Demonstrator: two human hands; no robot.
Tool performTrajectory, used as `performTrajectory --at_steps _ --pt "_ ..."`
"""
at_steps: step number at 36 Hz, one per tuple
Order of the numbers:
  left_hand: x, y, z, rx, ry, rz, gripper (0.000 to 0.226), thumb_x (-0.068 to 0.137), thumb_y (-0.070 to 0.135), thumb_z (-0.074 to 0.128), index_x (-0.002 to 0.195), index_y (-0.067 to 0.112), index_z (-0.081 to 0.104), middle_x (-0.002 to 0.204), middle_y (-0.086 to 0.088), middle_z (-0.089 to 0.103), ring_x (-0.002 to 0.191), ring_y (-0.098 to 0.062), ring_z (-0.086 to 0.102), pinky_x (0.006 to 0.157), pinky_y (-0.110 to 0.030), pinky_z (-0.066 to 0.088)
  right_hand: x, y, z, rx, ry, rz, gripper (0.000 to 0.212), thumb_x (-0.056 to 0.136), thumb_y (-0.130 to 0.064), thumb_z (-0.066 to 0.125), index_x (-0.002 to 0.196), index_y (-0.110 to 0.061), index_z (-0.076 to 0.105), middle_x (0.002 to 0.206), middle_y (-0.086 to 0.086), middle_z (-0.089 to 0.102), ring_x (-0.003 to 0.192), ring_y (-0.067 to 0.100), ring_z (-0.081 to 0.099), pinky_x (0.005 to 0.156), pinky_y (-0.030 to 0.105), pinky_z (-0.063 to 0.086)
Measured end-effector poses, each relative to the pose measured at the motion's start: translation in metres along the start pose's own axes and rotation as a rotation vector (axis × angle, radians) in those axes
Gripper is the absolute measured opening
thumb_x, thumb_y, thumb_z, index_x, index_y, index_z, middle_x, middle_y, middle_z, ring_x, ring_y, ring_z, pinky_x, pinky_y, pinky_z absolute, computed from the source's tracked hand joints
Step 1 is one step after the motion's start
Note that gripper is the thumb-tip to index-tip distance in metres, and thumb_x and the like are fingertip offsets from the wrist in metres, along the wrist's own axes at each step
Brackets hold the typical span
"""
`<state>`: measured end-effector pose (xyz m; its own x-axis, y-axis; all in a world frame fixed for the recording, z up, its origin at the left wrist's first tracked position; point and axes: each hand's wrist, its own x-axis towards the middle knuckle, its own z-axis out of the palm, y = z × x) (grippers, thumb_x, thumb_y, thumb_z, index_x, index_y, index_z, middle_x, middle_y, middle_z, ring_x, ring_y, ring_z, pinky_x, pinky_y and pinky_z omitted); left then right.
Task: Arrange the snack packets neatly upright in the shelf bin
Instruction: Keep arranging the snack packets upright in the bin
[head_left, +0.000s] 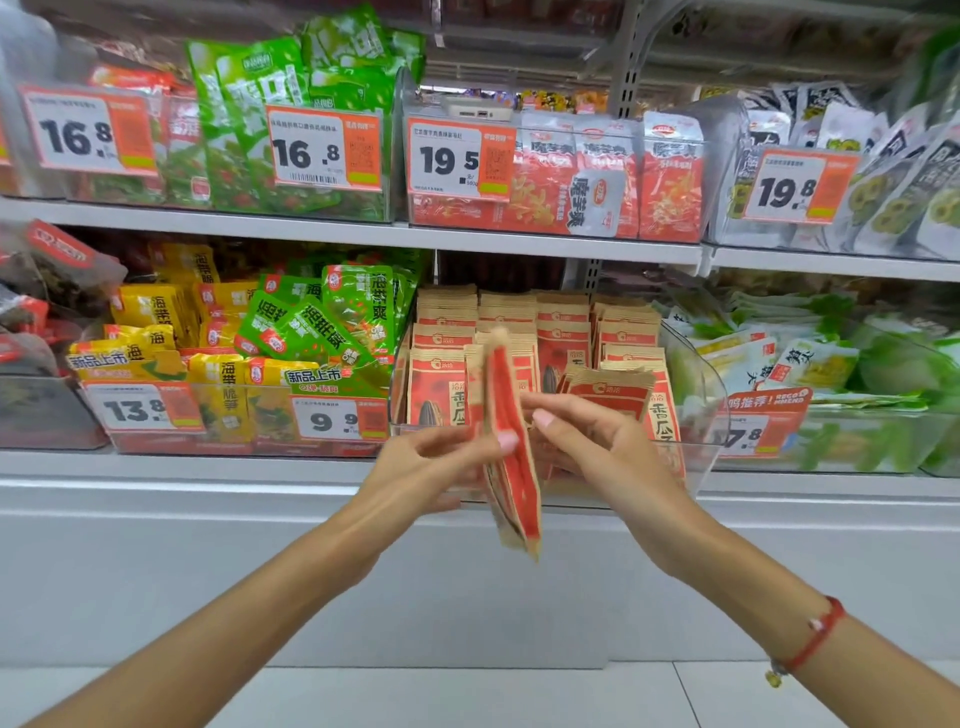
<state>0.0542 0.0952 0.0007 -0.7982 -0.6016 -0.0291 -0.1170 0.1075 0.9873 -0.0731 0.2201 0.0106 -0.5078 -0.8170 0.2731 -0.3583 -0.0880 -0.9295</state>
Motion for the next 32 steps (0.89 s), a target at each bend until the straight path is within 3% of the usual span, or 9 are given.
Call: performTrajectory --at_steps 4,7,9,13,17,19,23,28,32 --pt "0.002 0.002 -0.002 -0.067 0.261 0.025 0.069 0.055 0.059 0.076 0.112 0.021 0.064 0.094 0.013 0.072 0.086 -0.001 0.069 0.08 -0.028 0.056 -0.007 0.005 0.011 -0.136 -0.109 -0.04 0.04 0.089 -0.027 0.065 0.125 -0.042 0.054 0.121 -0.019 0.064 0.112 -0.005 0.057 0.097 0.022 0.048" --pt "0.004 -0.003 -0.003 0.018 0.379 0.062 0.096 0.039 0.076 0.081 0.117 0.025 0.059 0.102 0.015 0.068 0.096 -0.003 0.066 0.09 -0.038 0.055 -0.009 0.01 0.02 -0.25 0.018 -0.11 0.056 0.079 -0.041 0.073 0.132 -0.037 0.053 0.126 -0.019 0.059 0.116 -0.004 0.053 0.1 0.025 0.045" --pt "0.002 -0.004 -0.001 0.065 0.389 0.088 0.104 0.033 0.081 0.076 0.12 0.029 0.058 0.104 0.017 0.068 0.098 -0.004 0.066 0.091 -0.039 0.054 -0.007 0.01 0.02 -0.249 0.12 -0.182 0.046 0.079 -0.034 0.075 0.123 -0.032 0.061 0.116 -0.016 0.064 0.104 -0.001 0.06 0.091 0.021 0.05" --pt "-0.006 0.005 0.002 0.007 0.274 0.166 0.057 0.057 0.063 0.073 0.106 0.035 0.068 0.088 0.026 0.071 0.083 0.009 0.065 0.076 -0.014 0.049 -0.001 0.007 0.008 -0.132 0.187 -0.118 0.037 0.084 -0.022 0.071 0.118 -0.034 0.062 0.099 -0.014 0.071 0.089 0.004 0.068 0.075 0.023 0.057" --pt "-0.006 0.01 -0.004 -0.021 0.276 0.201 0.026 0.075 0.04 0.073 0.1 0.04 0.065 0.1 0.014 0.069 0.089 0.003 0.061 0.054 -0.002 0.042 0.007 0.011 -0.007 0.04 0.134 0.084 0.036 0.089 -0.017 0.064 0.125 -0.025 0.062 0.101 -0.014 0.073 0.096 0.001 0.067 0.089 0.031 0.056" --pt "-0.007 0.008 -0.004 -0.033 0.266 0.205 0.022 0.078 0.032 0.074 0.099 0.035 0.065 0.099 0.017 0.068 0.088 0.006 0.062 0.055 0.001 0.042 0.007 0.014 -0.008 0.064 0.115 0.116 0.037 0.091 -0.016 0.063 0.127 -0.023 0.061 0.108 -0.012 0.072 0.103 0.004 0.066 0.095 0.036 0.053" --pt "-0.005 0.003 -0.002 -0.089 0.284 0.22 0.023 0.074 0.031 0.077 0.094 0.026 0.067 0.088 0.018 0.073 0.084 0.005 0.067 0.075 -0.017 0.053 0.007 0.019 -0.006 0.075 0.092 0.17 0.039 0.093 -0.018 0.06 0.132 -0.02 0.057 0.115 -0.01 0.07 0.108 0.007 0.064 0.097 0.036 0.052" --pt "-0.003 0.002 0.0 -0.106 0.34 0.241 0.024 0.074 0.028 0.078 0.094 0.022 0.068 0.088 0.01 0.072 0.072 0.006 0.066 0.064 -0.013 0.054 0.006 0.019 -0.007 0.146 -0.022 0.196 0.04 0.09 -0.013 0.063 0.129 -0.021 0.058 0.113 -0.008 0.071 0.107 0.007 0.065 0.092 0.028 0.054" --pt "-0.003 0.0 0.0 -0.146 0.362 0.266 0.024 0.079 0.022 0.076 0.101 0.023 0.068 0.096 0.014 0.071 0.08 0.013 0.065 0.07 -0.01 0.054 0.004 0.017 -0.005 0.084 0.104 0.112 0.044 0.084 -0.016 0.071 0.125 -0.026 0.061 0.109 -0.009 0.071 0.103 0.005 0.064 0.073 0.018 0.054"
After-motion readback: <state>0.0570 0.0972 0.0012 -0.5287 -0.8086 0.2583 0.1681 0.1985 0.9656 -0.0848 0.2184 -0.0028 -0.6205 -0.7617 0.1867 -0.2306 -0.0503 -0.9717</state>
